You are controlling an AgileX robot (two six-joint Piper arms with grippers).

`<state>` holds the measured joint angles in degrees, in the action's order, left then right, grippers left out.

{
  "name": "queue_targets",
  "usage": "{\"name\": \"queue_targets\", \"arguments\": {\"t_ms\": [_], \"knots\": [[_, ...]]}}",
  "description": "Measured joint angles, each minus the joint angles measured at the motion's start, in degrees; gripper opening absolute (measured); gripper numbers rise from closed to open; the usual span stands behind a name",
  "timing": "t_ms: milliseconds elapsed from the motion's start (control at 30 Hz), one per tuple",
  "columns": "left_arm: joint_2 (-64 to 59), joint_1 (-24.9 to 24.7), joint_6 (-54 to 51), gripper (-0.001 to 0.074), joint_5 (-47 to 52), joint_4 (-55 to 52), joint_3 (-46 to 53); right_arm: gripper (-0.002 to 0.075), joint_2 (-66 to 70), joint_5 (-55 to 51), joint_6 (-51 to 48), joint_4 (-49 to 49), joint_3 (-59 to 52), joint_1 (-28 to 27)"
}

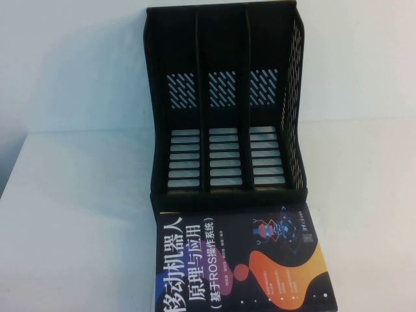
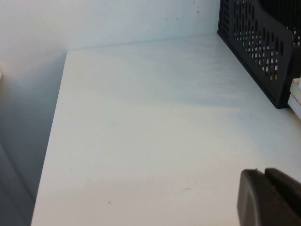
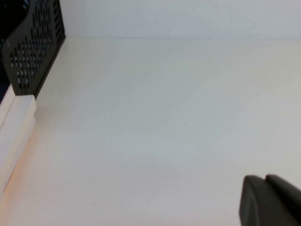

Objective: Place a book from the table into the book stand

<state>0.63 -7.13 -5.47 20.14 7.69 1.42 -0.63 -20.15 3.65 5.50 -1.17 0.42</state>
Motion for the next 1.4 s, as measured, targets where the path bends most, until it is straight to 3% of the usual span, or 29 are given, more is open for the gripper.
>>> {"name": "queue_targets", "arguments": {"t_ms": [333,633,1400], "knots": [[0.0,0.0,0.0,-0.0003,0.0,0.0,0.0,-0.0002,0.0,0.0,0.0,0.0,0.0,0.0],[0.0,5.03,0.0,-0.0003,0.0,0.19,0.0,-0.0002,0.0,0.0,0.0,0.0,0.0,0.0],[0.0,5.06,0.0,-0.0003,0.0,0.19,0.0,-0.0002,0.0,0.0,0.0,0.0,0.0,0.0]]}}
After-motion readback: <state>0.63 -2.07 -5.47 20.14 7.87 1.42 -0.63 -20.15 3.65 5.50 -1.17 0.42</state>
